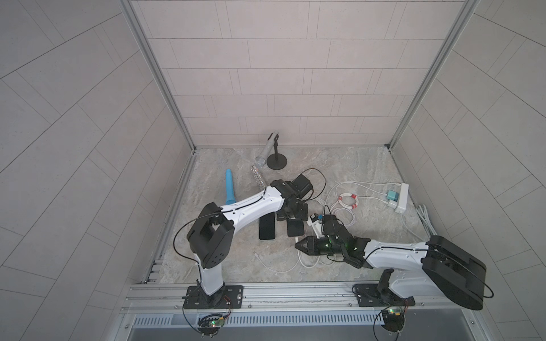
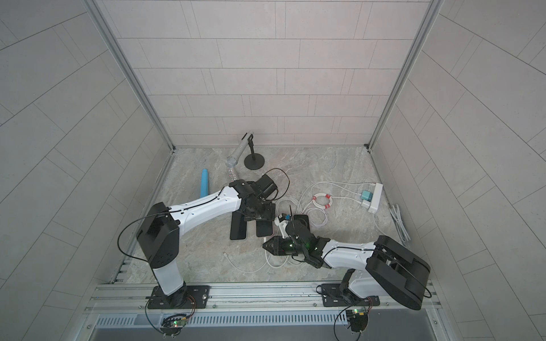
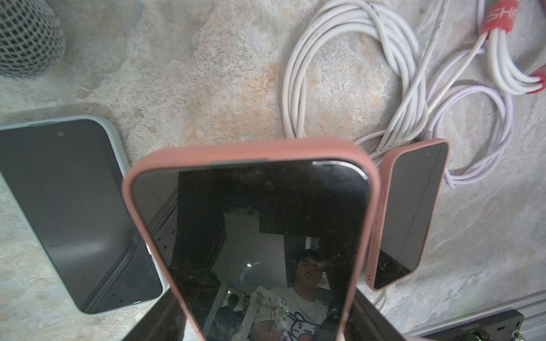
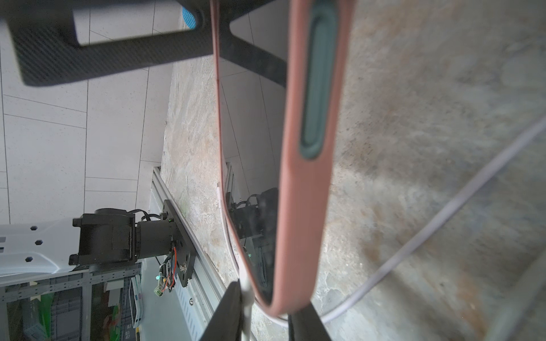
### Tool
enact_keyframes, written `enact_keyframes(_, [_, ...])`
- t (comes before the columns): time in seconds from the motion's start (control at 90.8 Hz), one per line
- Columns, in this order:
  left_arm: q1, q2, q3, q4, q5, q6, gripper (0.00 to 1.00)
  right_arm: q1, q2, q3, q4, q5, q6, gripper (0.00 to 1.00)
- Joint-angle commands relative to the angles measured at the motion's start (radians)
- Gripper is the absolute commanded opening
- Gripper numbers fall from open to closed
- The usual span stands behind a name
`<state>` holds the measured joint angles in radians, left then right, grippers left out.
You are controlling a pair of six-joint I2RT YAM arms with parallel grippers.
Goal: Unplug the charging cable from the phone
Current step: Remove the charging cable from the phone.
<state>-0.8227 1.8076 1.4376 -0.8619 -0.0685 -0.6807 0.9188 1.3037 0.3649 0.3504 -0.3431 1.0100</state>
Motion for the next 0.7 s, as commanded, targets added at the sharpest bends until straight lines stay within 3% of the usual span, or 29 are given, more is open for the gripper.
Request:
enact_keyframes(0.0, [0.002, -0.018, 0.009, 0.014, 0.016, 0.01, 0.0, 0.006, -0.009, 0.018, 0.017, -0.022, -0.021, 0.2])
enact_keyframes(0.341, [0.002, -0.005, 0.018, 0.014, -0.007, 0.01, 0.0, 0.008, -0.008, 0.013, 0.018, -0.043, -0.021, 0.03])
enact_keyframes(0.693, [0.022, 0.02, 0.084, -0.01, -0.029, 0.025, 0.0, 0.015, 0.027, 0.008, 0.039, -0.063, -0.018, 0.0])
